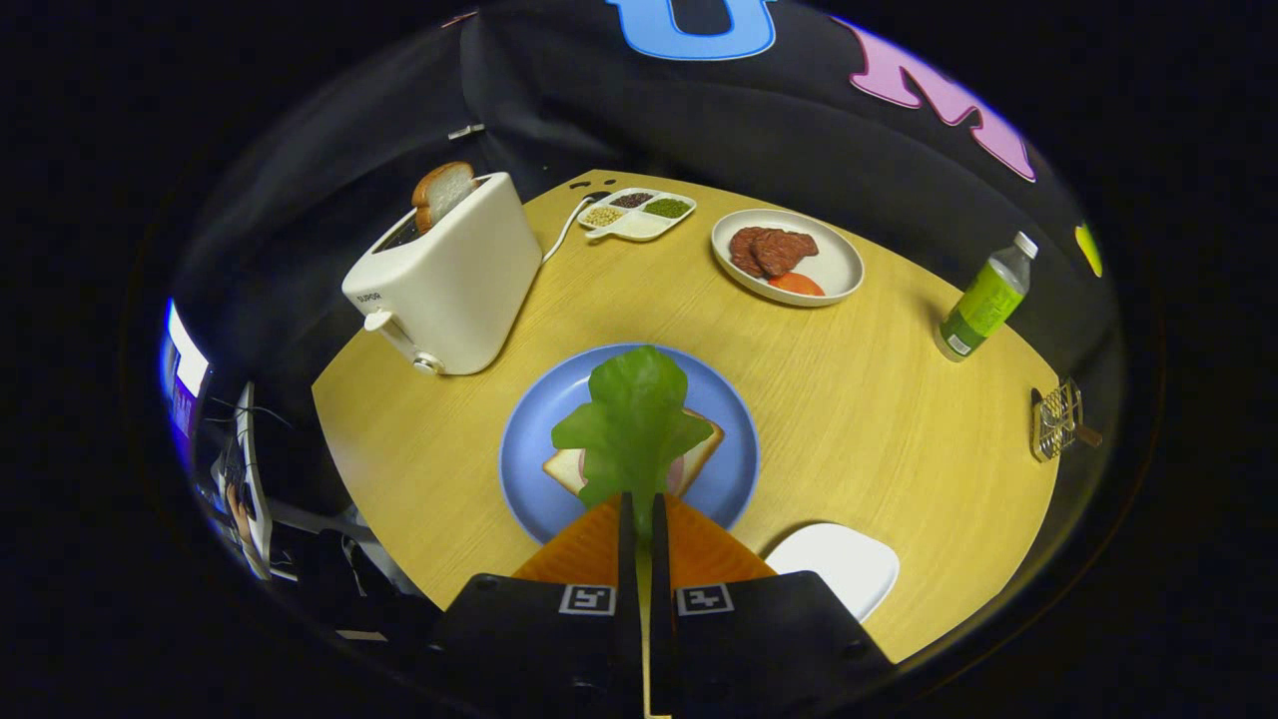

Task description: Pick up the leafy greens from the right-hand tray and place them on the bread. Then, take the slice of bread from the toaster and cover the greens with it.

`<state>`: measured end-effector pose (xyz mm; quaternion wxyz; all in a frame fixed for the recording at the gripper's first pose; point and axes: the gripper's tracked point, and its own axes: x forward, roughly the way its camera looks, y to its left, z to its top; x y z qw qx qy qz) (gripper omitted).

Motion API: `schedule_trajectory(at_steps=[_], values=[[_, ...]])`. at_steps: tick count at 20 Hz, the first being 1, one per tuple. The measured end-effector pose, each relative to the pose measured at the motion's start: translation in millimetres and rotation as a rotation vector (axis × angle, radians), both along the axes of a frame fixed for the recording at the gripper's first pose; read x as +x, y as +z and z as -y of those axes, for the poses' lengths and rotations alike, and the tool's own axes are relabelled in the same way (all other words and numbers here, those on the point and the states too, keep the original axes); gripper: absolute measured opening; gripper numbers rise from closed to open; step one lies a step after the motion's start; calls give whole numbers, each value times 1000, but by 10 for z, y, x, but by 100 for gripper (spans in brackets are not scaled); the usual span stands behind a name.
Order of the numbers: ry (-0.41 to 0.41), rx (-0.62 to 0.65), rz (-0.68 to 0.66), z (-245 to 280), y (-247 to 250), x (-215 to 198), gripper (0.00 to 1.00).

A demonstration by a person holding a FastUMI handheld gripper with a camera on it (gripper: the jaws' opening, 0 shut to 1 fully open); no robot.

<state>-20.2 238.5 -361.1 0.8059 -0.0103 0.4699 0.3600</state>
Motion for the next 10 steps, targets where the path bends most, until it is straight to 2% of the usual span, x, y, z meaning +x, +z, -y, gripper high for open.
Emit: schedule_trajectory(at_steps=[6,10], values=[[23,-45,-30,-297,-140,61,9],[-7,-70,-30,-288,-222,146,16]])
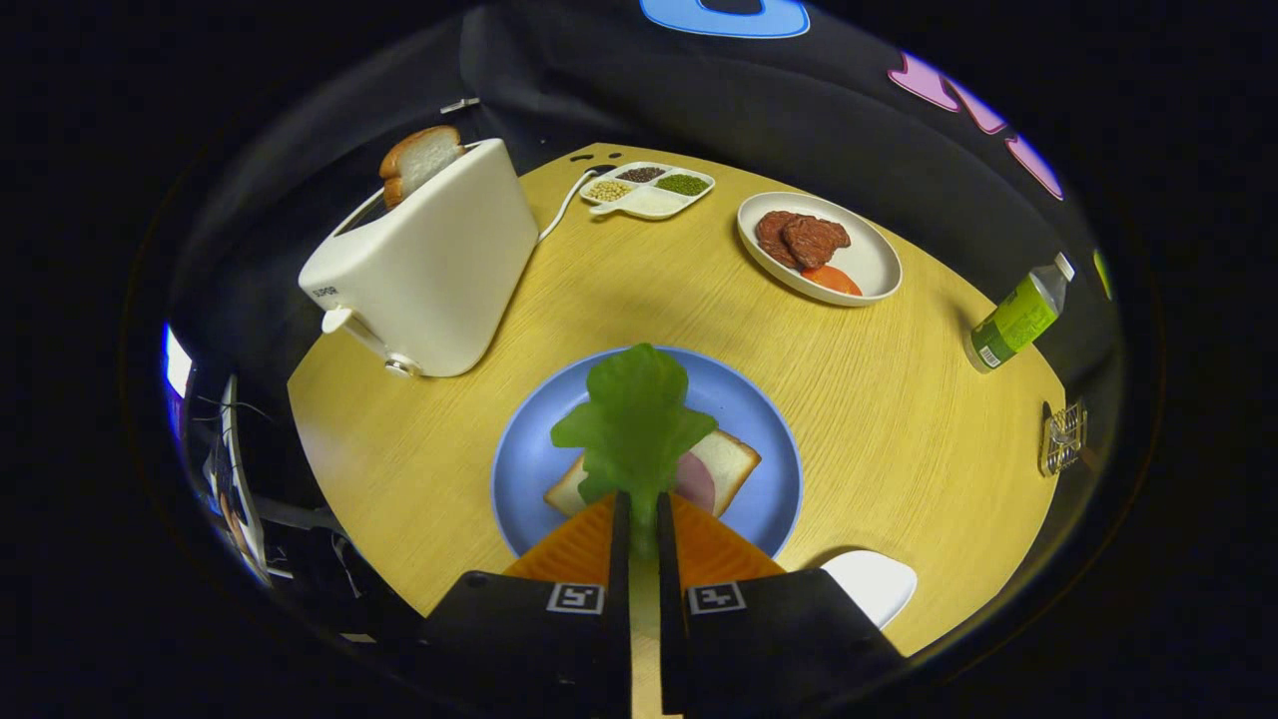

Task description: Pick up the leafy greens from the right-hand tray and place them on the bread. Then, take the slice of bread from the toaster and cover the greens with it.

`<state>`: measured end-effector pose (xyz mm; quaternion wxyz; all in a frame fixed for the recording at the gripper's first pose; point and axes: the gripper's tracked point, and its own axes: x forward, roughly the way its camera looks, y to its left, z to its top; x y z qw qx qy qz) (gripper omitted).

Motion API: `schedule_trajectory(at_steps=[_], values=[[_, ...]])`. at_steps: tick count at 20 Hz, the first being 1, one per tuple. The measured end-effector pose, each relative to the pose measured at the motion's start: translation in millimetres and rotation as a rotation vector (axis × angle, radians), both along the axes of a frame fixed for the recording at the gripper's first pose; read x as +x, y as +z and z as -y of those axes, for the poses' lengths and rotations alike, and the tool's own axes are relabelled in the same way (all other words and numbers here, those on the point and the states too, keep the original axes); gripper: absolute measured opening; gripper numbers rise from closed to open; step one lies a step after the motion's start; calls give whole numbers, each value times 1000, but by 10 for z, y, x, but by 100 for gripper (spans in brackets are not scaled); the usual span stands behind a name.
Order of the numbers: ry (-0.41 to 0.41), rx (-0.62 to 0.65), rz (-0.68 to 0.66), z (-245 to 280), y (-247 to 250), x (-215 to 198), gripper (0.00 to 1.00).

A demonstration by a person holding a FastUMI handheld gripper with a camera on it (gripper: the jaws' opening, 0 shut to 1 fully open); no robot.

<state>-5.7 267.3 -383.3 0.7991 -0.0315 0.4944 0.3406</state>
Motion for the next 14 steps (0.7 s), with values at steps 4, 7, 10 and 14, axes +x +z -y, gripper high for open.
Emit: schedule_trajectory(at_steps=[4,7,10,14], values=[[-27,2,7,33,13,61,32],[-40,13,17,68,65,87,44],[-58,35,39,106,180,124,47],[-71,84,90,105,466,157,55]])
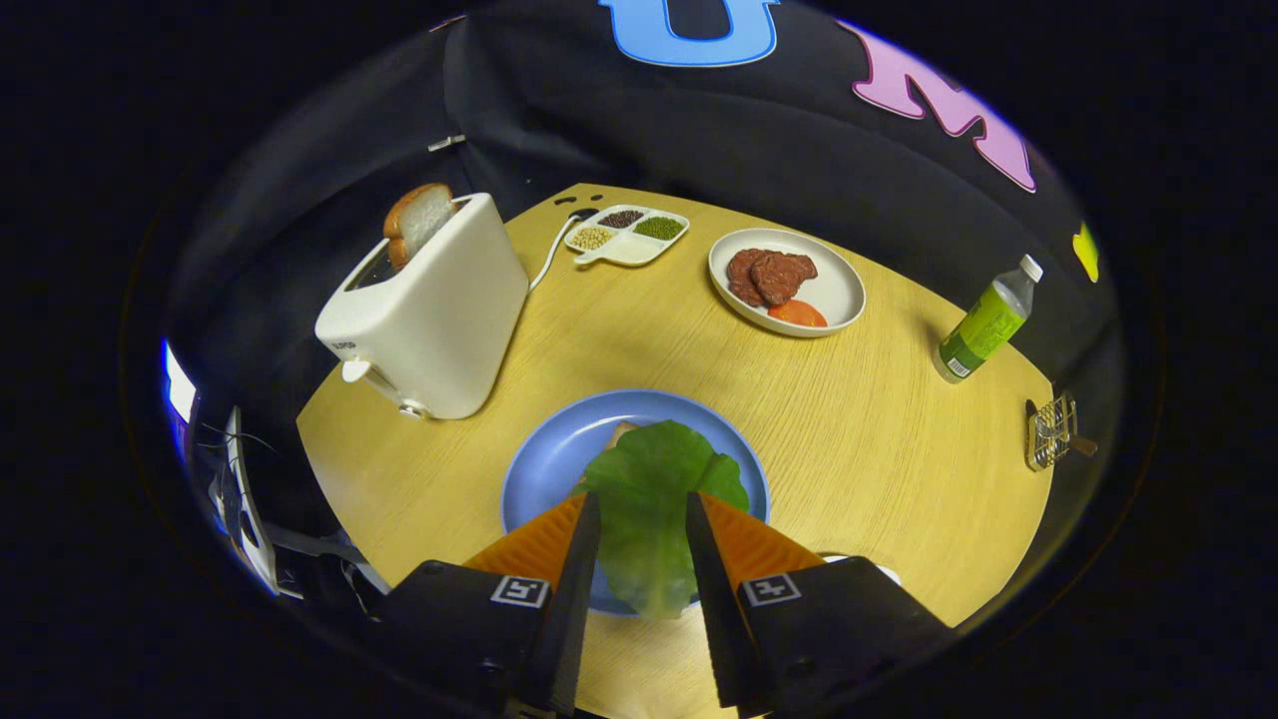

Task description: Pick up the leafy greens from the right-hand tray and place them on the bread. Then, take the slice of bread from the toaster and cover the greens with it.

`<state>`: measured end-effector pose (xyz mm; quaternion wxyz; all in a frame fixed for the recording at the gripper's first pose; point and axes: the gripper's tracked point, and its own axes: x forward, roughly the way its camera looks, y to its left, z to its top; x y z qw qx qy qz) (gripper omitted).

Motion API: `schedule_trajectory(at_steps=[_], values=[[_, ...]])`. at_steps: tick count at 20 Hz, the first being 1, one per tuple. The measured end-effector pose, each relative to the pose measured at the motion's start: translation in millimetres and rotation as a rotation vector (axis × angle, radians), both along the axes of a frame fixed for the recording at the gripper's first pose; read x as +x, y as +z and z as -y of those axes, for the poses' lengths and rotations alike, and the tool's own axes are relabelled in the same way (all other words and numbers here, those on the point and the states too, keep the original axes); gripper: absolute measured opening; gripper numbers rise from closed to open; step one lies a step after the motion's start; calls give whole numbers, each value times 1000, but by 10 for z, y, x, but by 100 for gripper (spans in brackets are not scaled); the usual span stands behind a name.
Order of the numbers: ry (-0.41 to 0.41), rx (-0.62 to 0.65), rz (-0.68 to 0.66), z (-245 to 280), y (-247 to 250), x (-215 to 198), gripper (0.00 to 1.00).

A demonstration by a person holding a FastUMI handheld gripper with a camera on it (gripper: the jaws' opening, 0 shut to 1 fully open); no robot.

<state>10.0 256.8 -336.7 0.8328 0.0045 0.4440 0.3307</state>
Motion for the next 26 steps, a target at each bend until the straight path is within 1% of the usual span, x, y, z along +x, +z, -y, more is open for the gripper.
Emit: schedule_trajectory(at_steps=[4,7,9,10,12,14,17,20,26], values=[[-15,71,77,-112,450,68,66],[-12,131,150,-291,889,160,68],[-5,174,205,-450,1206,225,74],[-1,196,231,-527,1359,255,80],[-1,241,283,-727,1675,332,88],[1,259,286,-912,1841,380,88],[7,262,285,-1185,1987,469,88],[20,253,270,-1526,2012,508,88],[29,181,202,-2144,1666,624,88]])
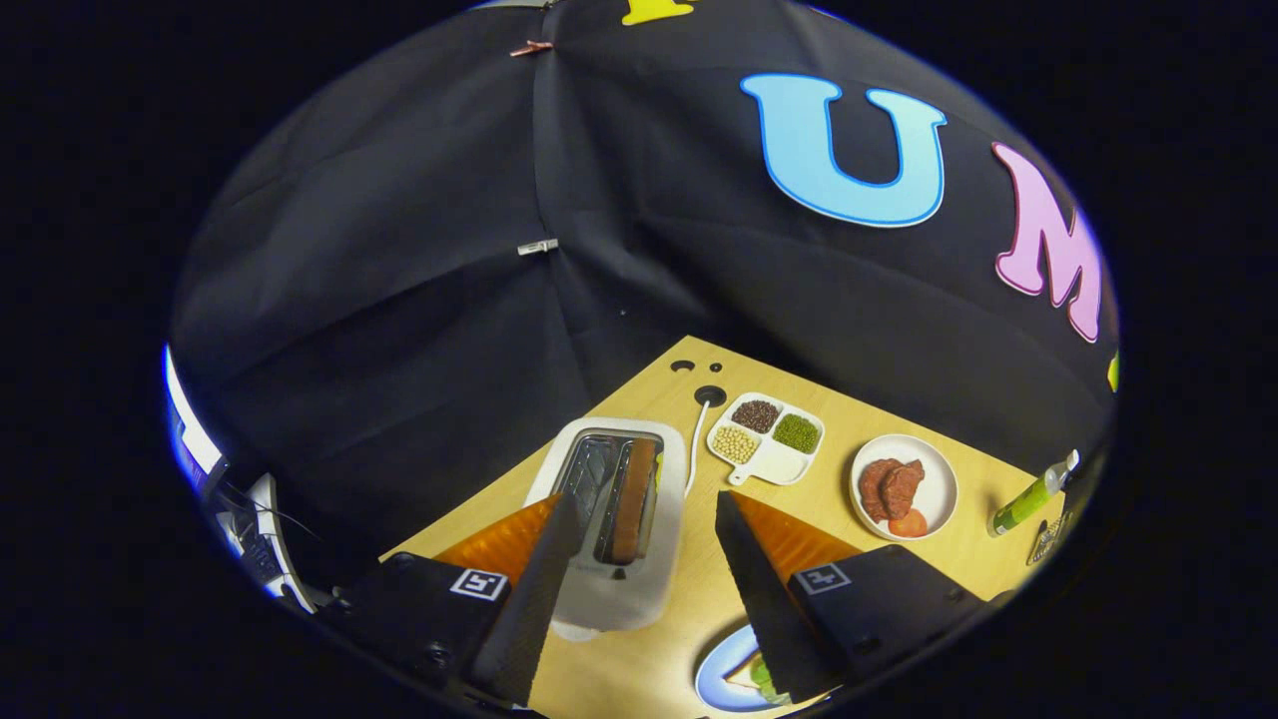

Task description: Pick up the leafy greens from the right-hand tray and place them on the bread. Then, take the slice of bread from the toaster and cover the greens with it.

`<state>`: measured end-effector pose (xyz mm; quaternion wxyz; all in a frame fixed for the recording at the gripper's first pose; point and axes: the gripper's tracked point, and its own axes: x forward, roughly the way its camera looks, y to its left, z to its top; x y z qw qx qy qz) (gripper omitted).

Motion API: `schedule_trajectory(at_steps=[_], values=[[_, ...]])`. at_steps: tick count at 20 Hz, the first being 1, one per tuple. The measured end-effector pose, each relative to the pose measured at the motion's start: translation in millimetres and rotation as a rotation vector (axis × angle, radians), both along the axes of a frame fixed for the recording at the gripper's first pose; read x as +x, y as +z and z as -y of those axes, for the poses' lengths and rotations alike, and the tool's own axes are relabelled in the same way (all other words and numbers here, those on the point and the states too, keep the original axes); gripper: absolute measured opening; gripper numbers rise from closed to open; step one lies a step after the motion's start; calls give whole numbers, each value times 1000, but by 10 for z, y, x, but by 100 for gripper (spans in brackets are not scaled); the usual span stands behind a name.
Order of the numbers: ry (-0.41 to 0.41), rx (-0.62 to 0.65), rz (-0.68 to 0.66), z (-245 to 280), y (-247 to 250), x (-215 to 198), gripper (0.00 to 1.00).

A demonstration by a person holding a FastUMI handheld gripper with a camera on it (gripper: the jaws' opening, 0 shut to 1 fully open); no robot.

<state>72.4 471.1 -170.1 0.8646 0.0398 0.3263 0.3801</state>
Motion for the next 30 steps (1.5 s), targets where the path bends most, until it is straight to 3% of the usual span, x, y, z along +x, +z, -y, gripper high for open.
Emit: schedule_trajectory(at_steps=[2,7,10,13,21,26,30], values=[[-6,-11,-35,-160,-124,59,88],[-21,-61,-100,-393,-393,170,77],[-17,-94,-139,-456,-527,174,38],[-20,-80,-117,-494,-514,198,19],[-1,12,-50,-318,136,156,14],[-4,92,13,124,736,119,14],[-11,116,22,570,921,21,14]])
